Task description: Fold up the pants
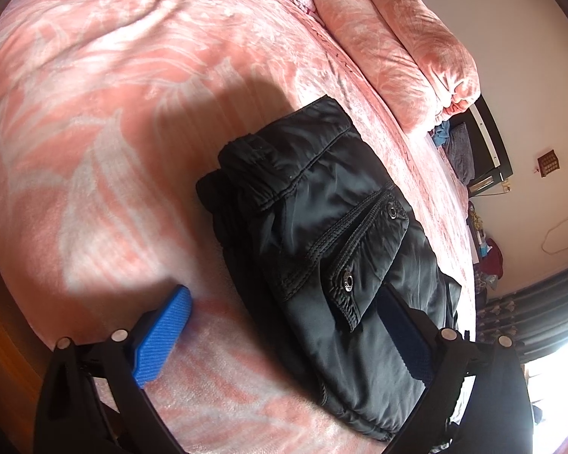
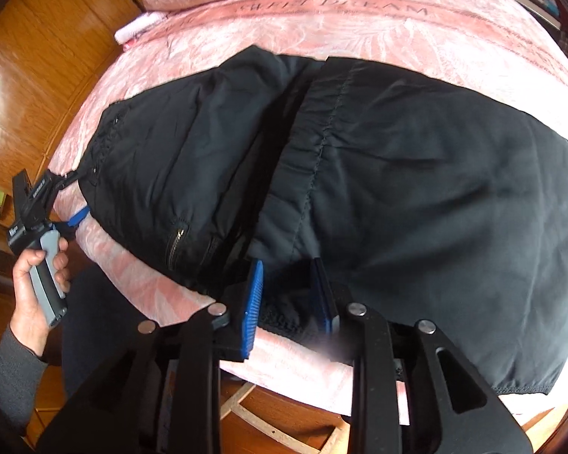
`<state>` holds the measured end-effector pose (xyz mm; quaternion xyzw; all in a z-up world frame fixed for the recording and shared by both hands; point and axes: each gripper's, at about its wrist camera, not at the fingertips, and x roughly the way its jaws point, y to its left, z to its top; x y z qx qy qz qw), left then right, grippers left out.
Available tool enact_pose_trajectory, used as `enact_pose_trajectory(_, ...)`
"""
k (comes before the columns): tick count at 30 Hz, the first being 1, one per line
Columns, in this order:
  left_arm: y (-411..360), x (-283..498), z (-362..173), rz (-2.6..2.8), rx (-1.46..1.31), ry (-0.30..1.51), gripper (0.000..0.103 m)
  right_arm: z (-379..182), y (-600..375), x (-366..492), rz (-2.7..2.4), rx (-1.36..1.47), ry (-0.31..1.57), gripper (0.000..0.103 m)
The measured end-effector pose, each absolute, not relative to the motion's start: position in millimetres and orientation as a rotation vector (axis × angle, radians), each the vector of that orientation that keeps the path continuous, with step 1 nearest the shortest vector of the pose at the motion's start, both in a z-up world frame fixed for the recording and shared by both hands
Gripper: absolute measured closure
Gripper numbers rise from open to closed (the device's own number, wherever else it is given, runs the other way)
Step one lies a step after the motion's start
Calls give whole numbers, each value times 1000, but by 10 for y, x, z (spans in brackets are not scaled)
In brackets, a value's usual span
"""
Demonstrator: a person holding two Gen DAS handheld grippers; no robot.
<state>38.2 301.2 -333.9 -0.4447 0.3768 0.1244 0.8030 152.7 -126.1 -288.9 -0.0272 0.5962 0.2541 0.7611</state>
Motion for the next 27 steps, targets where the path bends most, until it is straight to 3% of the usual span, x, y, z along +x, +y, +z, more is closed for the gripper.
enact_pose_trajectory(2, 3070, 345, -3323, 235, -1014, 774, 4, -2802, -1178, 1574, 629, -54, 1316, 72)
enact_pose_trajectory(7, 3298, 372, -3474, 206, -1201, 765, 4, -2273, -637, 1945, 866, -78, 1321, 19)
enact_pose_trajectory(8, 3334, 376, -3490, 202, -1238, 752, 4, -2191, -474, 2064, 917, -82, 1342, 16)
enact_pose_trajectory(14, 3514, 500, -3606, 152, -1386, 735, 4, -1999, 814, 2769, 1134, -244, 1452, 12)
enact_pose_trajectory(22, 3534, 610, -3607, 121, -1392, 758, 5, -2613, 2369, 3190, 1237, -548, 1572, 11)
enact_pose_trajectory(27, 3562, 511, -3675, 148, -1403, 740, 22, -3113, 2871, 3275, 1298, -627, 1652, 12)
